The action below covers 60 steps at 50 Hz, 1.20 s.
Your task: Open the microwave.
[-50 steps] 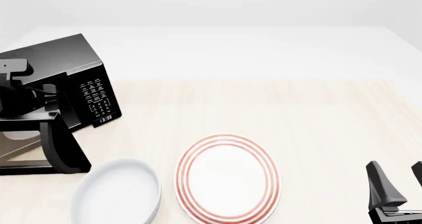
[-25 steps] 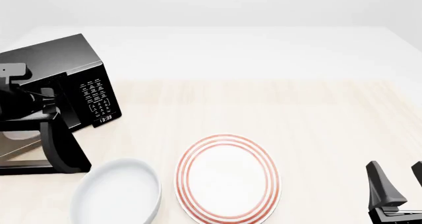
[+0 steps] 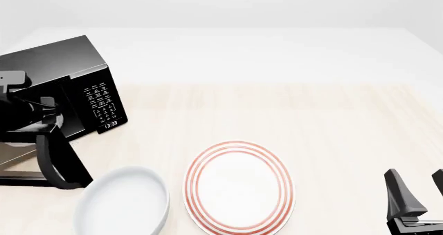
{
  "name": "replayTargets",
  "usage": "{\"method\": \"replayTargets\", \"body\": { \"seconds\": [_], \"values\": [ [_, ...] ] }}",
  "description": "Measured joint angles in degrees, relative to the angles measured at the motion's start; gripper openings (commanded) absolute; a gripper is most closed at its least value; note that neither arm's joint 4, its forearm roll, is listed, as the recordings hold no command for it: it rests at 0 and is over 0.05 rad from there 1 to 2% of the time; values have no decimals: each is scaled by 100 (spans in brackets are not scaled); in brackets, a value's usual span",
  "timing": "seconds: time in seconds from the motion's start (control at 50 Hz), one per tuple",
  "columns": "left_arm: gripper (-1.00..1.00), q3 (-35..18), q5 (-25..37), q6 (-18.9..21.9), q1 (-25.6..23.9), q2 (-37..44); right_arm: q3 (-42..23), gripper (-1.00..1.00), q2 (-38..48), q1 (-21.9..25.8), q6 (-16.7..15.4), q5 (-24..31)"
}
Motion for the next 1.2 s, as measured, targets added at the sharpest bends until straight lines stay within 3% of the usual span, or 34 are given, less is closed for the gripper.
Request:
{"method": "replayTargets", "body": {
  "seconds": [1.2],
  "values": [
    [100, 888, 148, -356, 175, -1056, 0, 100, 0, 0, 0, 0]
  ]
}}
